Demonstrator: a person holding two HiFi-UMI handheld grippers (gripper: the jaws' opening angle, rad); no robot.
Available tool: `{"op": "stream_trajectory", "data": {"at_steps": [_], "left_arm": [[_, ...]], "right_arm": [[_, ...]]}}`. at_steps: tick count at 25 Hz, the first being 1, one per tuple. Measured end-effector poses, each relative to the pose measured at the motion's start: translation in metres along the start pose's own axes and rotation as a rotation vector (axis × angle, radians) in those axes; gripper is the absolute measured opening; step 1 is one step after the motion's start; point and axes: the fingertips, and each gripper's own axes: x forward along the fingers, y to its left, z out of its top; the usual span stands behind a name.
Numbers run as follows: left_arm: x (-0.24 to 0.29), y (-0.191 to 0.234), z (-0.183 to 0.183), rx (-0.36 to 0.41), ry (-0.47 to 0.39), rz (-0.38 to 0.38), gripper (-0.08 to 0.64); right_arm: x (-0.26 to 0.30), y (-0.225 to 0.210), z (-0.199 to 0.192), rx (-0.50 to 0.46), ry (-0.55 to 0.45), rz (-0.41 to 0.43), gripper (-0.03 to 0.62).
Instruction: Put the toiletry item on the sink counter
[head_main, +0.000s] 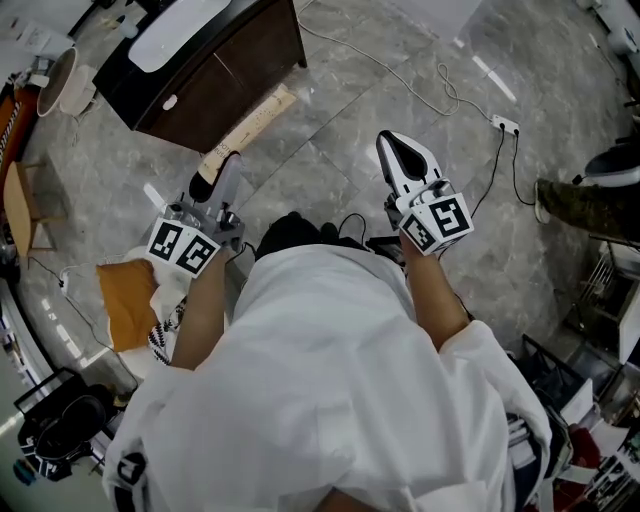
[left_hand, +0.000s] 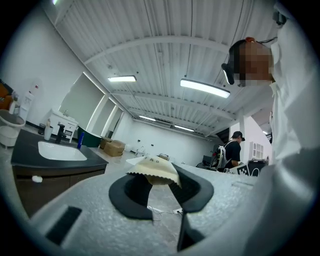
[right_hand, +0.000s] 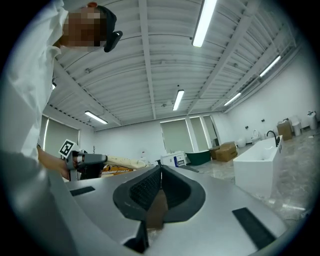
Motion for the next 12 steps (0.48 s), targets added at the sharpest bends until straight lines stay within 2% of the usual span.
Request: {"op": "stream_trajectory", "data": {"at_steps": [6,12], "left_arm": [[0.008,0.027,-0.026,-0.058,0.04,0.03,0.1],[0.047,0.056,-0.025,-0.077,0.031,0.016,0.1]], "right_arm": [[0.024,-0.015,-0.025,0.045,0.053,-0.017,0.015],[0.063,-0.044,-0.014,0.006,0.048,-0.032,0.015]]}}
